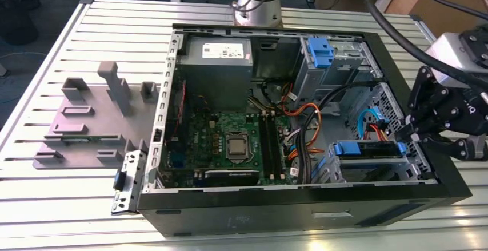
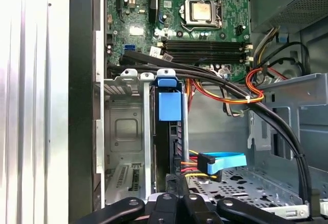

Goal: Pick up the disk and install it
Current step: 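Insert the first disk wire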

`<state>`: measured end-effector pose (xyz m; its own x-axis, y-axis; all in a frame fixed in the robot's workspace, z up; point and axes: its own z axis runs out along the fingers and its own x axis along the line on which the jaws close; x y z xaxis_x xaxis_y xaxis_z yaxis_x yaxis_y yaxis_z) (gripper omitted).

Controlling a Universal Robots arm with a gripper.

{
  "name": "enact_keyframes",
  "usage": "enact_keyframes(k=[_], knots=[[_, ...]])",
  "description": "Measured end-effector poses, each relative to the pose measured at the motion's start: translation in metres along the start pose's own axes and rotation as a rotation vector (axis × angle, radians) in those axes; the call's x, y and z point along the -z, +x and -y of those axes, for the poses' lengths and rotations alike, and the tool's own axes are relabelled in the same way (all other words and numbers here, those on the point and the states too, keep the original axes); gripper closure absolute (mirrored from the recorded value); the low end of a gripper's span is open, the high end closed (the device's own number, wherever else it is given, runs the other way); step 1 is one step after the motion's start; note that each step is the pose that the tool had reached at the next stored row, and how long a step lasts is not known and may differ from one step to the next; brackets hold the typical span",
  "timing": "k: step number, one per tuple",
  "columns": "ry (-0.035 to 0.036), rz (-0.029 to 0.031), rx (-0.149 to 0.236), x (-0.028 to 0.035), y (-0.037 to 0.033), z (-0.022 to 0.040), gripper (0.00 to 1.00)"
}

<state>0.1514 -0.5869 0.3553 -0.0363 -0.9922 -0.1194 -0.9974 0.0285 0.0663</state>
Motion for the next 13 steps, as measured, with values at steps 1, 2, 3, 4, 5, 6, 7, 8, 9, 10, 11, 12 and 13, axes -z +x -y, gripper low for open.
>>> enact_keyframes(k=[1, 2, 3, 4, 5, 6, 7, 8, 9, 10, 11, 12, 13], knots=[[0.0000, -0.0002, 0.000, 0.0022, -0.0003, -0.0001, 0.89], [0.0000, -0.0002, 0.000, 0.0045, -0.0006, -0.0003, 0.89], [0.0000, 0.0000, 0.000, 0.0069, -0.0009, -0.0004, 0.89], [0.0000, 0.0000, 0.000, 0.0091, -0.0011, -0.0006, 0.89], [0.0000, -0.0001, 0.000, 0.0115, -0.0014, -0.0007, 0.89], [0.0000, -0.0002, 0.000, 0.0139, -0.0017, -0.0009, 0.89], [0.0000, -0.0001, 0.000, 0.0160, -0.0020, -0.0010, 0.89], [0.0000, -0.0001, 0.000, 0.0182, -0.0022, -0.0012, 0.89], [0.0000, -0.0001, 0.000, 0.0201, -0.0024, -0.0013, 0.89], [0.0000, 0.0000, 0.000, 0.0217, -0.0026, -0.0014, 0.89], [0.0000, 0.0001, 0.000, 0.0225, -0.0027, -0.0014, 0.89], [0.0000, 0.0002, 0.000, 0.0225, -0.0027, -0.0014, 0.89], [0.0000, 0.0002, 0.000, 0.0225, -0.0027, -0.0014, 0.89]])
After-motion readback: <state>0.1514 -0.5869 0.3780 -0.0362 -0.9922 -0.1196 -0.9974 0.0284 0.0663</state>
